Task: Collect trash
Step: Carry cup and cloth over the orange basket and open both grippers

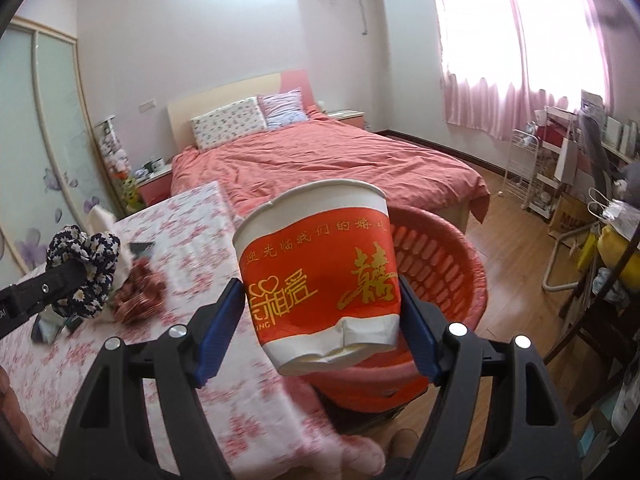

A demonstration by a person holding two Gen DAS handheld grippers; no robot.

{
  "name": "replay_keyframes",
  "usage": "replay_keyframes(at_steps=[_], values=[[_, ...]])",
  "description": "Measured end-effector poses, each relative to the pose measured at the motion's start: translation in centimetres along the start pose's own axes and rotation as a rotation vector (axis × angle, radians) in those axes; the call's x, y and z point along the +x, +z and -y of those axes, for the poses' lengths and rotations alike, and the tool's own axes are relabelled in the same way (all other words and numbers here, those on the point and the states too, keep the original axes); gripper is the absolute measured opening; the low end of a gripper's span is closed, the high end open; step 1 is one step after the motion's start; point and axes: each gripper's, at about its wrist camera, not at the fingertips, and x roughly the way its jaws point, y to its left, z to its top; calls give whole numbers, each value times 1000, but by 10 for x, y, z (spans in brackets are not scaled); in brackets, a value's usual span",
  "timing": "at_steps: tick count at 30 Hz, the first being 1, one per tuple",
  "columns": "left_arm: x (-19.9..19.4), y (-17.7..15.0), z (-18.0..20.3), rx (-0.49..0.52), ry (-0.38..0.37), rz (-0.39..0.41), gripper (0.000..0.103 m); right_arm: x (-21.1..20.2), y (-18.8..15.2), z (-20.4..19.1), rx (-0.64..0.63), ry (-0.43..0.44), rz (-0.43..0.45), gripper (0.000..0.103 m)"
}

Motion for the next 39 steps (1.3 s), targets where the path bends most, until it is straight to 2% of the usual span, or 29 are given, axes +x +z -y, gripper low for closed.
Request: replay_keyframes(at_steps=[14,31,39], values=[[59,1,48,61,-89,-90,29,45,16,47,96,-17,-1,73],[110,6,77,97,-110,-158,29,80,32,81,213,21,1,74],[119,2,74,91,-104,-187,52,81,31,90,228,22,-2,81]])
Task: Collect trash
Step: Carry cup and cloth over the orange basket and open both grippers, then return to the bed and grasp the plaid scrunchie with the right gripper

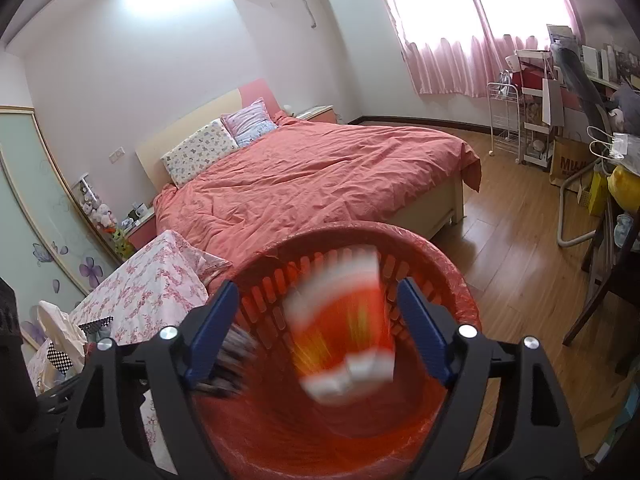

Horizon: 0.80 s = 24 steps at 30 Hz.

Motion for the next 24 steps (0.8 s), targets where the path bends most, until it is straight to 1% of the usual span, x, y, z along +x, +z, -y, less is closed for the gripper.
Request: replay_keyframes(at_steps=[5,8,11,16,19,22,24], values=[[-8,-7,-9,-11,47,-4,54,-8,-2,2,-6,-26,2,81],[-21,-11,-17,-8,90,15,57,-13,-7,-5,-38,-43,-1,81],[-38,-17,-30,-13,130,38,57,-19,-12,-17,-69,-35,-9,81],[-67,-30,-57,-40,197,64,57,-28,-21,-50,-123,16,-32,77],[-89,-39,-82,-84,244,82,58,-31,-29,-75,-167,48,-48,74],[-105,-47,-102,-115,288,97,62,-34,-38,-102,-205,82,-69,73],[-118,-53,-116,-136,335,112,63,-34,-45,-121,-231,102,-83,72]])
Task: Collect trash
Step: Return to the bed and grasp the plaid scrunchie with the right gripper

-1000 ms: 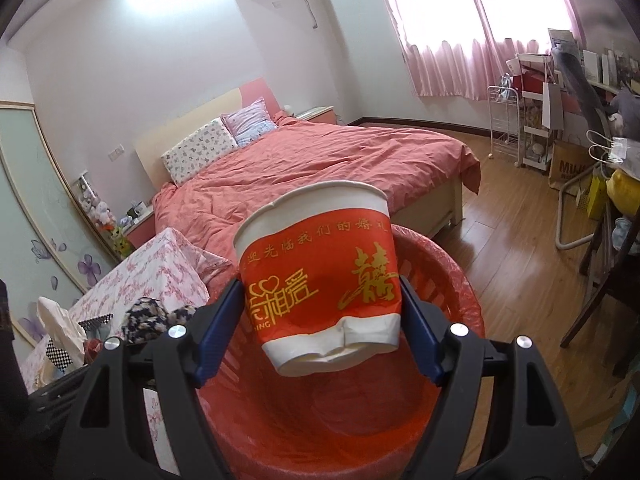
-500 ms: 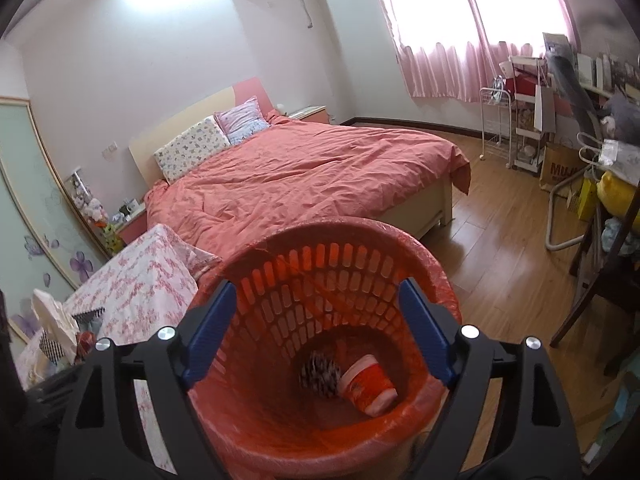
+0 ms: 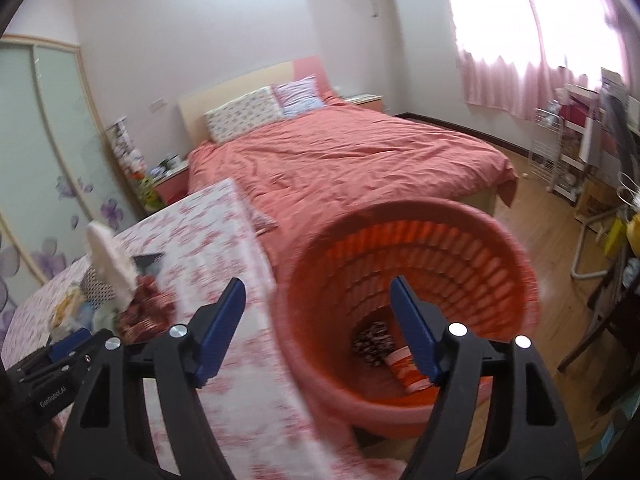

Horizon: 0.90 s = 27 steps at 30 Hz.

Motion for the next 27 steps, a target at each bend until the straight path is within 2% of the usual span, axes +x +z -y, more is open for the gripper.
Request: replay_keyframes(at_steps=[9,15,19,27], values=[[-19,-12,-89,-129,139,17,63,15,-17,-77,-104,75,-69,65],[-28,-22,-131,-199,198,21,63,30,-27,-115,-137,111,-114,62],[-32,-27,-145,-221,217,21,63,47,-29,-136,-158,111,-146,62],[-35,-37,-167,-250,223,14,63,82,-25,-148,-134,66,-219,58]])
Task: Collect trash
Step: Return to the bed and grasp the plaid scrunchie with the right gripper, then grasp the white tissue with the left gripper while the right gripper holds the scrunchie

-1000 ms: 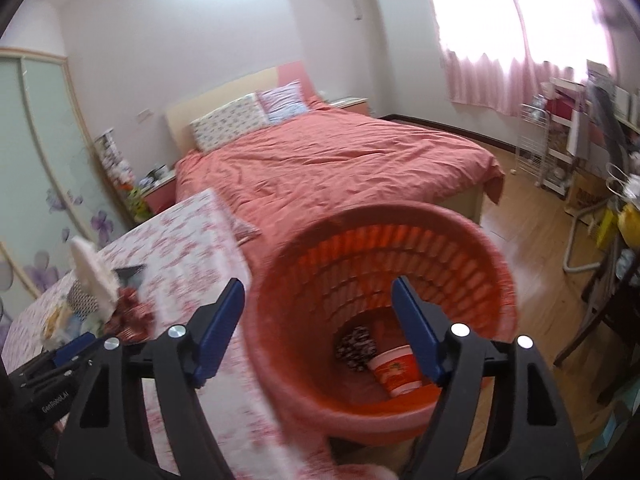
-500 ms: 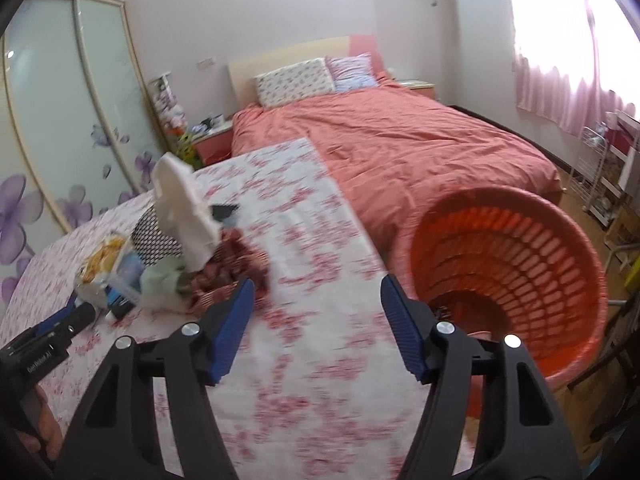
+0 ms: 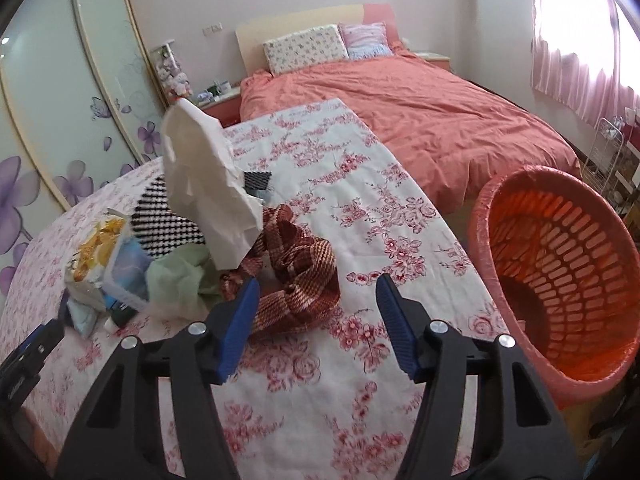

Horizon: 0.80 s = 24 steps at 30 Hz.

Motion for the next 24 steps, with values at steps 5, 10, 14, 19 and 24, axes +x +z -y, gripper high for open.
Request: replay_keyframes(at_steps=[5,10,14,19,24], values=[[4,2,-7,-12,-2,-10,63,20,2,3,23,5,-72,54],[7,2,-11,-16,-6,-19,63,30,0,1,32,53,-112,36],[8,1,-11,-21,-9,-27,63,31,-1,-3,23,76,-112,20],[7,1,-11,-20,-12,-26,63,21,-1,-5,12,85,-76,10],[4,1,-6,-12,-18,-21,63,0,0,-3,-4,77,-12,10]])
